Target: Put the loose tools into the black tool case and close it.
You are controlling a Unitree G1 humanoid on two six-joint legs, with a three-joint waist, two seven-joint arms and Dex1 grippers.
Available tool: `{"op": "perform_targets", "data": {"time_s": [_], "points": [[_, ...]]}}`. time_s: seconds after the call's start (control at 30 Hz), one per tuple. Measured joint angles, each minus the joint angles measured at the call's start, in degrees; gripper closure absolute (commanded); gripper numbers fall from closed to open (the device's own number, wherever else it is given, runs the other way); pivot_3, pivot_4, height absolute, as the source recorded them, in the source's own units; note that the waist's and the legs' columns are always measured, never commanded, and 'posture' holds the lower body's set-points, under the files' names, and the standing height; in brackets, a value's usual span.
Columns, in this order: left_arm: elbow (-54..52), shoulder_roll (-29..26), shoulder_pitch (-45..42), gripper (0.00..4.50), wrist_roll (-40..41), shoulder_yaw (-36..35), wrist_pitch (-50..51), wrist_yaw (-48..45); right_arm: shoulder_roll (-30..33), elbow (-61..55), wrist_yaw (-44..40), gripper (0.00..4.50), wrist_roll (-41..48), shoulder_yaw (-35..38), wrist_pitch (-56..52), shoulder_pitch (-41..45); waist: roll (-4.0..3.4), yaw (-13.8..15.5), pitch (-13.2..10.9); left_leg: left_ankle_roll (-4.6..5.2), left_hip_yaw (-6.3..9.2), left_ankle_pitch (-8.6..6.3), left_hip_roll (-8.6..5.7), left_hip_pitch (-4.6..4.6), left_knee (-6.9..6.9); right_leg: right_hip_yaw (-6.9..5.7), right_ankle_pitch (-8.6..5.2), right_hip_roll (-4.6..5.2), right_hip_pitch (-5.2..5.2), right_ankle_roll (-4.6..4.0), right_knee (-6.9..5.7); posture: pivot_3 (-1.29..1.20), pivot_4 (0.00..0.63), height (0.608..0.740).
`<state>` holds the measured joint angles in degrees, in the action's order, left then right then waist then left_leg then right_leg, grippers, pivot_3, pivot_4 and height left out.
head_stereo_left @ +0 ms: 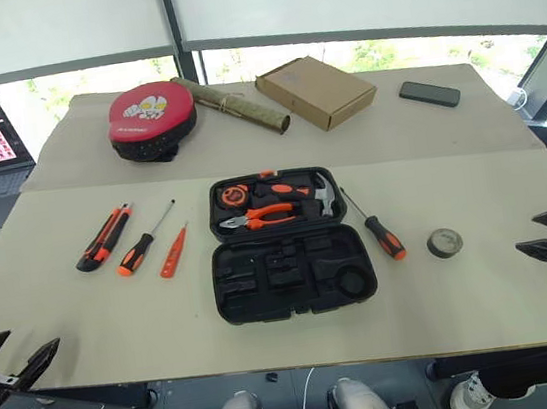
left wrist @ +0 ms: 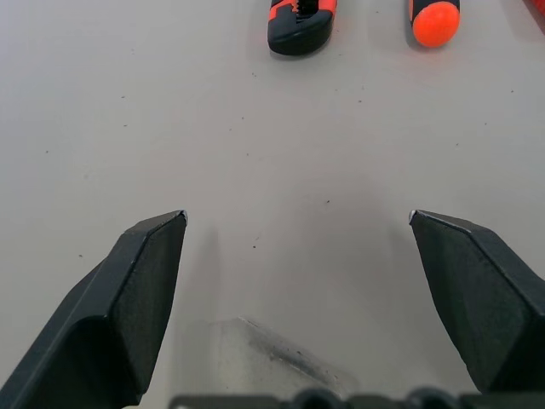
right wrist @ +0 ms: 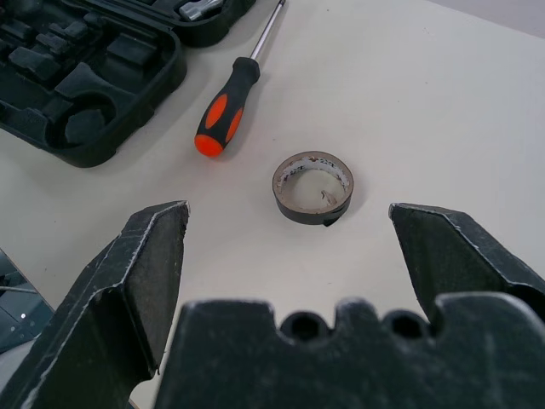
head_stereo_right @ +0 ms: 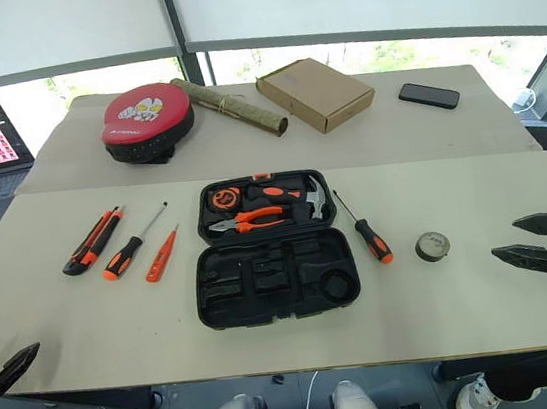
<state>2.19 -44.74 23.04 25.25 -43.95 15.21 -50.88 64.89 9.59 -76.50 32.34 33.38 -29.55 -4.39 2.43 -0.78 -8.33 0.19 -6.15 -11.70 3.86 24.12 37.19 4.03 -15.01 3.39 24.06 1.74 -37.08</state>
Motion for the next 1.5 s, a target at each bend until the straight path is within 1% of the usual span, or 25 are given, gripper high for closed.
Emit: {"op": "perform_targets", "data": {"time_s": [0.07,0.13,0.2,0.27,0.37,0.47,0.5,0.6,0.7,0.83,0.97,1.0,1.03,1.1,1.13,1.17,1.23,1.27,1.3,1.43,1.5], "points": [[0.00,0.00,-0.26,0.00,-0.29,0.13,0.00,0.35,-0.12,-0.20,0.55,0.11,-0.07,0.03,0.00,-0.05,0.00,0.00,0.00,0.00,0.00,0.00,0.00,0.00,0.00,0.00,0.00,0.00,0.00,0.00,0.00,0.00,0.150,0.740],[-0.23,0.00,-2.42,0.00,-0.98,1.51,1.08,2.59,-1.12,-2.28,2.74,0.11,-0.13,0.09,-0.51,-0.20,-0.01,0.12,0.00,0.00,0.01,0.00,-0.01,-0.01,0.01,-0.01,0.00,0.00,-0.02,0.00,-0.02,0.00,0.150,0.740],[-2.24,-0.11,-4.89,0.00,-0.92,4.02,5.19,4.78,-1.83,-6.46,4.99,0.11,0.29,0.11,-2.23,-0.11,-0.02,0.26,0.00,-0.01,0.01,0.01,-0.03,0.02,0.01,0.00,0.03,0.01,-0.01,0.05,-0.04,0.00,0.150,0.740],[-6.31,-1.04,-8.07,0.00,0.88,6.84,10.43,5.74,-1.96,-12.51,7.14,0.11,1.99,0.39,-3.91,1.68,0.05,0.09,0.02,-0.01,0.03,0.01,0.02,0.04,0.03,-0.01,0.04,-0.04,0.00,0.06,-0.06,0.00,0.150,0.740],[-11.48,-4.06,-16.63,0.00,2.63,11.35,18.90,8.47,-2.16,-19.80,11.39,0.11,4.61,-0.04,-7.74,5.54,0.05,0.19,0.00,-0.01,0.06,0.02,-0.02,0.05,0.04,-0.01,0.05,-0.03,-0.02,0.08,-0.08,0.00,0.150,0.740],[-11.98,-6.05,-28.12,0.00,2.58,18.19,26.68,12.72,-3.02,-29.87,13.93,0.11,11.18,-3.31,-11.71,10.72,0.03,0.17,0.00,-0.03,0.15,0.05,-0.03,0.07,0.04,-0.01,0.07,-0.10,-0.03,0.10,-0.11,0.00,0.150,0.740],[-12.00,-6.35,-29.39,0.00,2.58,19.57,27.85,13.01,-3.19,-31.68,14.53,0.11,12.29,-3.81,-12.39,11.41,0.03,0.06,0.00,-0.03,0.16,0.04,-0.04,0.08,0.03,-0.01,0.07,-0.10,-0.04,0.11,-0.10,0.00,0.150,0.740],[-9.94,-6.51,-33.39,0.00,1.70,25.47,31.27,13.14,-4.18,-35.28,17.55,0.11,15.21,-6.10,-14.58,14.18,0.10,-0.33,-0.02,-0.01,0.16,-0.03,-0.06,0.20,0.03,0.02,0.08,-0.09,0.06,0.13,-0.06,0.00,0.150,0.740],[-6.36,-6.56,-36.16,0.00,-0.84,31.13,31.25,12.85,-5.60,-37.70,18.75,0.11,16.30,-8.56,-14.69,15.46,0.10,-0.06,-0.03,-0.01,0.23,-0.03,-0.06,0.26,0.02,-0.02,0.07,-0.14,0.09,0.13,-0.07,0.00,0.150,0.740],[-0.60,-6.55,-39.20,0.00,-3.92,35.98,31.07,12.08,-7.17,-38.76,20.24,0.11,16.31,-10.48,-14.59,17.29,0.14,0.08,-0.05,-0.02,0.26,-0.02,-0.07,0.27,0.06,-0.05,0.08,-0.14,0.06,0.12,-0.08,0.00,0.150,0.740],[3.70,-5.73,-42.87,0.00,-5.98,38.66,29.30,10.78,-8.24,-39.97,20.41,0.11,16.36,-11.36,-14.36,17.88,0.14,0.41,-0.05,-0.02,0.28,-0.02,-0.09,0.27,0.12,-0.06,0.08,-0.12,0.01,0.14,-0.09,0.00,0.150,0.740],[4.27,-5.47,-43.25,0.53,-6.30,38.88,28.80,10.66,-8.39,-40.03,20.41,0.00,16.35,-11.63,-14.34,17.88,0.14,0.48,-0.05,-0.02,0.29,-0.02,-0.10,0.26,0.13,-0.06,0.08,-0.12,0.00,0.14,-0.10,0.00,0.150,0.740],[5.56,-5.09,-44.10,0.68,-7.03,39.23,28.06,10.50,-8.62,-40.04,20.43,0.00,16.30,-11.98,-14.31,17.89,0.13,0.61,-0.05,-0.02,0.29,-0.02,-0.10,0.25,0.15,-0.06,0.08,-0.12,-0.01,0.14,-0.12,0.00,0.150,0.740],[7.59,-4.39,-45.26,1.39,-7.45,39.53,26.90,10.25,-9.01,-40.05,20.44,0.00,16.28,-12.37,-14.21,17.94,0.13,0.77,-0.04,-0.01,0.31,-0.01,-0.10,0.24,0.19,-0.07,0.08,-0.12,-0.02,0.14,-0.17,0.00,0.150,0.740],[8.40,-3.90,-45.75,1.86,-7.42,39.36,26.84,10.18,-9.22,-40.06,20.44,0.00,16.28,-12.43,-14.07,18.00,0.12,0.82,-0.04,-0.01,0.31,-0.01,-0.09,0.24,0.23,-0.07,0.08,-0.12,-0.02,0.14,-0.21,0.00,0.150,0.740],[8.97,-3.58,-46.07,2.13,-7.40,39.09,26.86,10.14,-9.33,-40.06,20.44,0.00,16.27,-12.44,-13.92,18.01,0.12,0.85,-0.04,-0.01,0.32,-0.01,-0.10,0.24,0.26,-0.07,0.08,-0.12,-0.03,0.14,-0.23,0.00,0.150,0.740],[9.84,-3.08,-46.57,2.88,-7.43,38.64,26.43,10.02,-9.36,-40.06,20.44,0.00,16.25,-12.43,-13.47,18.01,0.12,0.94,-0.04,-0.01,0.33,-0.01,-0.10,0.26,0.33,-0.07,0.08,-0.12,-0.03,0.14,-0.27,0.00,0.150,0.740],[9.88,-2.95,-46.61,3.36,-7.43,38.61,26.26,9.83,-9.36,-40.06,20.44,0.00,16.24,-12.43,-13.33,18.01,0.12,0.97,-0.04,-0.01,0.34,-0.02,-0.10,0.26,0.35,-0.07,0.08,-0.12,-0.03,0.15,-0.28,0.00,0.150,0.740],[9.90,-2.79,-46.68,3.61,-7.42,38.51,26.17,9.73,-9.36,-40.06,20.44,0.00,16.24,-12.42,-13.30,18.00,0.12,1.01,-0.04,-0.01,0.34,-0.02,-0.10,0.28,0.37,-0.08,0.08,-0.12,-0.02,0.15,-0.31,0.00,0.150,0.740],[10.07,-2.49,-47.82,3.62,-7.06,38.43,25.93,8.68,-9.35,-40.08,20.45,0.00,16.17,-11.79,-13.22,16.45,0.16,1.23,-0.06,0.01,0.47,-0.03,-0.09,0.52,0.61,-0.16,0.07,-0.13,0.11,0.17,-0.49,0.00,0.150,0.740],[9.23,-2.39,-49.59,3.62,-5.52,37.96,24.50,6.13,-9.34,-40.17,20.38,0.00,16.14,-10.80,-13.22,14.58,0.29,1.46,-0.14,0.01,0.58,-0.03,-0.10,0.63,0.69,-0.27,0.07,-0.13,0.12,0.17,-0.52,0.00,0.150,0.740]]}}
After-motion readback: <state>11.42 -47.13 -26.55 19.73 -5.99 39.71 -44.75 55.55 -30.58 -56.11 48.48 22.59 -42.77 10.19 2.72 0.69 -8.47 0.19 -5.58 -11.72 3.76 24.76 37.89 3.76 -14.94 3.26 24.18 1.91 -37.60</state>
